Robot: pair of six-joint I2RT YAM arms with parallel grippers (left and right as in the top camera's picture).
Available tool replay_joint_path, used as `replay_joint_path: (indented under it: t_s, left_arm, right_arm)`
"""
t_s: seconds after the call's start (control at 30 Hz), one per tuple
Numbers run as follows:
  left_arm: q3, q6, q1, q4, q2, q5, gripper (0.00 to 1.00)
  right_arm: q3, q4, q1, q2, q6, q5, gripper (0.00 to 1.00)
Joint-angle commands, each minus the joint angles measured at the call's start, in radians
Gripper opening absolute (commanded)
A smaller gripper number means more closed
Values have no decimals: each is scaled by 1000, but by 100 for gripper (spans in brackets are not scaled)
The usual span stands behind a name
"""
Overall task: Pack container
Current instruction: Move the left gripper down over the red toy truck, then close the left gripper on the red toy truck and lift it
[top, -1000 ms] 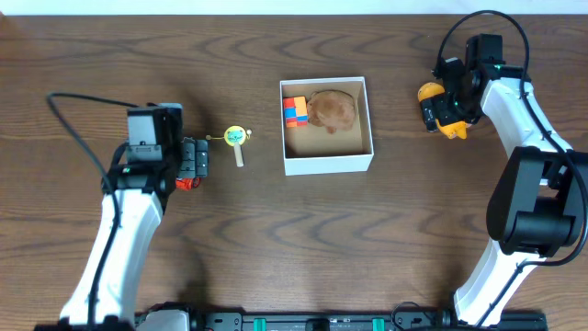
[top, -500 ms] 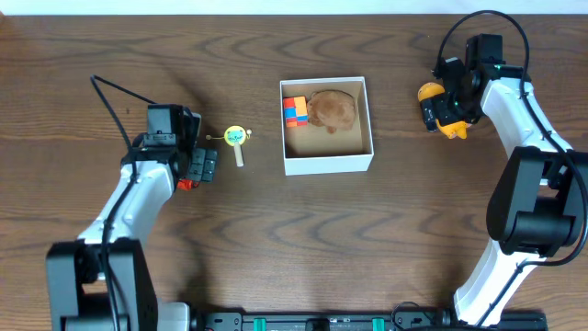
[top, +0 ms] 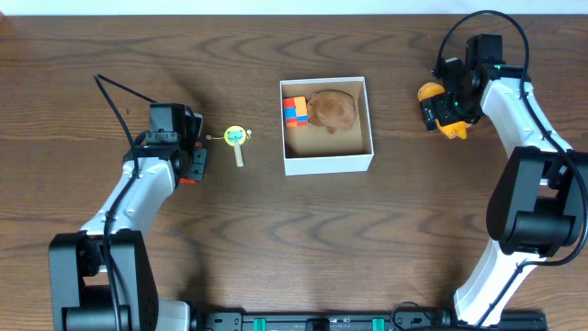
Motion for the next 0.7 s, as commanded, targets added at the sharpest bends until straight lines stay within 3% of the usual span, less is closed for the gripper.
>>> replay_joint_path:
  t_s: [0.0,0.13,0.57,0.63,0.67]
  left_arm:
    - [8,10,-2,-8,8,-8,45]
    - [8,9,-2,-8,-13,-8,36]
    - [9,9,-2,-8,-176,-8,34]
    - [8,9,-2,-10,-179,-8,36]
    - [8,9,-2,-13,-176,-8,47]
  right_arm:
    - [3,-1,8,8,-2,-7,99]
    - [3,-1,8,8,-2,-7,99]
    - [3,-1,8,8,-2,-7,99]
    - [3,-1,8,8,-2,-7,99]
    - [3,-1,8,8,-2,-7,99]
